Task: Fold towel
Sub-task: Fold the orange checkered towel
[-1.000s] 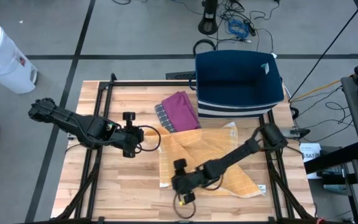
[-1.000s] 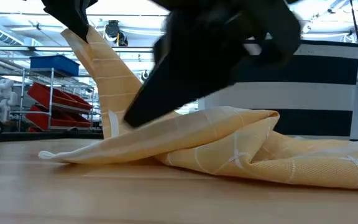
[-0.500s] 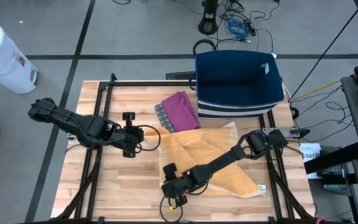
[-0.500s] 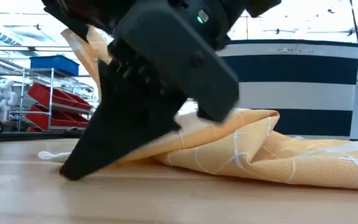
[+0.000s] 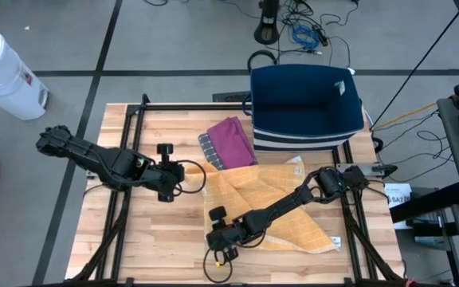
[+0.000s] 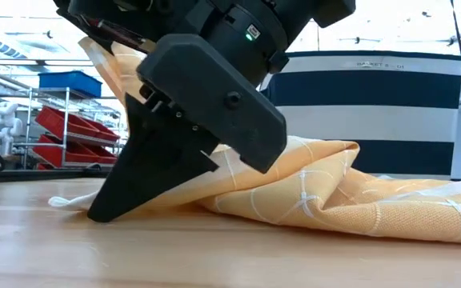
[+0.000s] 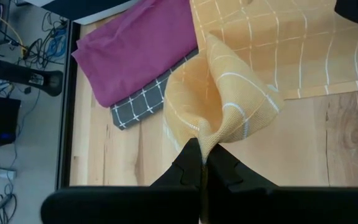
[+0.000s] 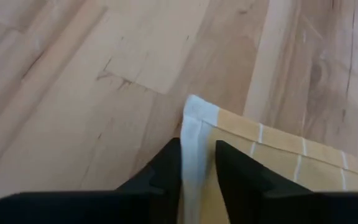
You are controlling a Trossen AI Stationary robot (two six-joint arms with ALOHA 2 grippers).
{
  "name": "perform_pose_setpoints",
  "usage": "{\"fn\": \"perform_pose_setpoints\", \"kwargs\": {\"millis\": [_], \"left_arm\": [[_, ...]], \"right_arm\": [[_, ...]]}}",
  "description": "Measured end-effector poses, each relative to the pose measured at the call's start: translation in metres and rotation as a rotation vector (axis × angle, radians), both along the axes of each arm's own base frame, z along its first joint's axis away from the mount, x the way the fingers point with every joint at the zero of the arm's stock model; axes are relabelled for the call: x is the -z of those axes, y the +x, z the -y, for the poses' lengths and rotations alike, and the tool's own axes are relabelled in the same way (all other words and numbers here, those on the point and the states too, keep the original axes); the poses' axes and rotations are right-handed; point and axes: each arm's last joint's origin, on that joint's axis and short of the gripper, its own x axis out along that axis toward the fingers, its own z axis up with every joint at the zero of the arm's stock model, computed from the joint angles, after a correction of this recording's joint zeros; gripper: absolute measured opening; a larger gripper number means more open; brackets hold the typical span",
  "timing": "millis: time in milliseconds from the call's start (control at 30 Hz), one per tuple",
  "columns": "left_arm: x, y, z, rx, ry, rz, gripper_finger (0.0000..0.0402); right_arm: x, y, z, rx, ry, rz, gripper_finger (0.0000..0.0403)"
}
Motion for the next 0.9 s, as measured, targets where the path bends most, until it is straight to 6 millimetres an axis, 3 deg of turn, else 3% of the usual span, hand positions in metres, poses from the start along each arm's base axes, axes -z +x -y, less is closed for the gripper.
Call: {"fn": "perform_pose_setpoints", "kwargs": {"millis": [167, 367, 600, 767, 900], "left_arm": [[0.0, 0.0, 0.0, 0.003, 0.002, -0.001, 0.0], [0.0, 0.0, -0.001, -0.007, 0.02, 0.003, 0.0], [-0.001, -0.001, -0.003, 0.0, 0.07, -0.005, 0.0], [-0.005, -0.007, -0.004, 0.01, 0.108, 0.002, 0.0], [-0.018, -0.014, -0.004, 0.024, 0.14, 0.12, 0.0]], "right_arm": [[0.0, 0.004, -0.002, -0.017, 0.012, 0.046, 0.0012], [-0.025, 0.019, -0.013, -0.081, 0.086, 0.151, 0.0001], [-0.099, 0.029, -0.057, -0.294, 0.197, 0.307, 0.0001], [-0.154, 0.019, -0.083, -0.38, 0.205, 0.342, 0.0], [-0.185, 0.007, -0.097, -0.366, 0.188, 0.369, 0.0]]}}
